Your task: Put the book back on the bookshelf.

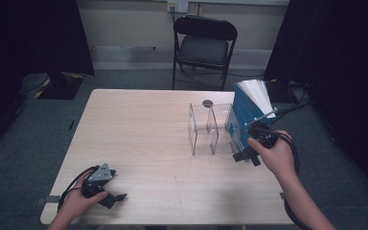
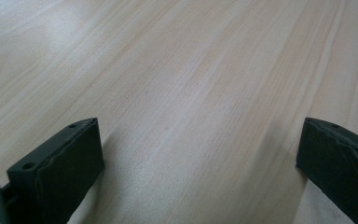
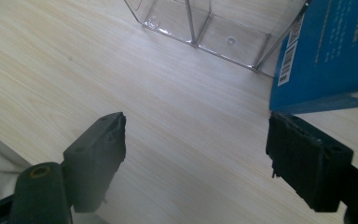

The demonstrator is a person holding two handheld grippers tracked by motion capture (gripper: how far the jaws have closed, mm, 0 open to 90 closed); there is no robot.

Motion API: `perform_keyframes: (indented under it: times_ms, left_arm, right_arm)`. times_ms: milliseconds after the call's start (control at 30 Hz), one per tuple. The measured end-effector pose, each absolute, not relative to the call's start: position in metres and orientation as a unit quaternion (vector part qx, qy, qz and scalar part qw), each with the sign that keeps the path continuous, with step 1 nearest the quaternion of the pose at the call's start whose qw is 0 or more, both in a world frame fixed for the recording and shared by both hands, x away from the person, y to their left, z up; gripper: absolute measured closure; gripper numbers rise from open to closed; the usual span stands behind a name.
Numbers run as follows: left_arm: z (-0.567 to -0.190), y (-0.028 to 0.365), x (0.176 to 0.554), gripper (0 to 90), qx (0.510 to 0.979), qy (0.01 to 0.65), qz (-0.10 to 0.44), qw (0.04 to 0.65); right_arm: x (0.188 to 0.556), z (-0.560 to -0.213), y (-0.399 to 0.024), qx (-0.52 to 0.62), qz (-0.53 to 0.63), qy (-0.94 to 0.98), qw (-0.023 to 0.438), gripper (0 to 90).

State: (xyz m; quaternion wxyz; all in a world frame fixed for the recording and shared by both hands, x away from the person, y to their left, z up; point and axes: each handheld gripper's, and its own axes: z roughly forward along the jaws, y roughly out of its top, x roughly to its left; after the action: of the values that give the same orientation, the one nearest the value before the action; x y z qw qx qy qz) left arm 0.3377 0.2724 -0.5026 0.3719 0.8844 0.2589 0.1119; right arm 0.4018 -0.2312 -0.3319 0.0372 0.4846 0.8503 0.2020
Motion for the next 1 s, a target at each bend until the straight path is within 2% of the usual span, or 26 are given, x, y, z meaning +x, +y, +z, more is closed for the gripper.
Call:
perform_keyframes:
  times_ms: [1000]
  left_arm:
    - [-0.503, 0.272, 0.337, 0.0, 0.883, 0.264, 0.106, 0.373]
  right_arm:
    - [0.405, -0.346, -0.193, 0.459, 0.218, 0.861, 0.015, 19.3]
